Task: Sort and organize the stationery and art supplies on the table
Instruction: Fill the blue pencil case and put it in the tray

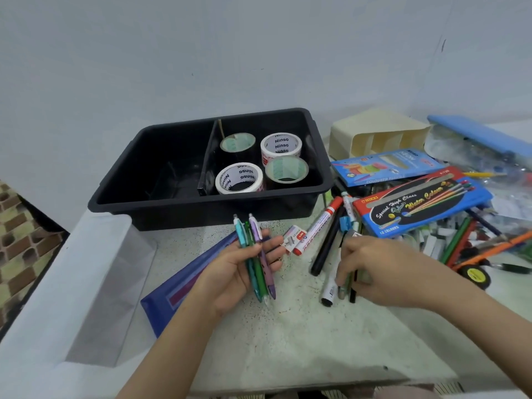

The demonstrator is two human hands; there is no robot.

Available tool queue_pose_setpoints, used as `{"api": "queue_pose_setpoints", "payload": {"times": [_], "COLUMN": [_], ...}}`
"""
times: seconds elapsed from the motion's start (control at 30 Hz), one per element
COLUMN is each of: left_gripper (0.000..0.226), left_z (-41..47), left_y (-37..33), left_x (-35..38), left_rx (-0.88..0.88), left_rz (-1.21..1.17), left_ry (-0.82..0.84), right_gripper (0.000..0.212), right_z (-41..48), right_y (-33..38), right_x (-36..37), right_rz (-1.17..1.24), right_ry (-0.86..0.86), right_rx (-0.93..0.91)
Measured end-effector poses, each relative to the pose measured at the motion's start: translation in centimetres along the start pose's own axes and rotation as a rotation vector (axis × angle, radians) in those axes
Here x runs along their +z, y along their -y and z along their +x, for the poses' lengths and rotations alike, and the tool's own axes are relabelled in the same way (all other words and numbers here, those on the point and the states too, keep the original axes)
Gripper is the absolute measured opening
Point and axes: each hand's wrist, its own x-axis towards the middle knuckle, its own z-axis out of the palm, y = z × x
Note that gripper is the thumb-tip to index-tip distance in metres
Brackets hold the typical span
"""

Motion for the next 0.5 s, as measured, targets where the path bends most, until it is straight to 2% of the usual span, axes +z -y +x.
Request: {"api": "queue_pose_setpoints", "payload": {"times": [0.1,0.23,0.5], "left_gripper": [0.029,0.028,0.029], "left_z": [0.17,0.32,0.04], "left_y": [0.11,0.16,0.11], "left_x": [0.17,0.48,0.4], "left_rx": [-0.008,-0.01,-0.001], "left_rz": [0.011,0.009,0.003], "left_ry": [-0.012,-0.02,-0.031], "right_gripper": [0.034,0.019,0.017], "right_z": [-0.06,0.34,0.43], "right_y": [0.27,0.69,0.76], "right_x": [0.76,0.86,1.03], "right_rz": [-0.007,-0.001,-0.02], "right_ry": [-0.011,-0.012,0.007], "right_rx": [-0.028,-0.071,-0.103]}}
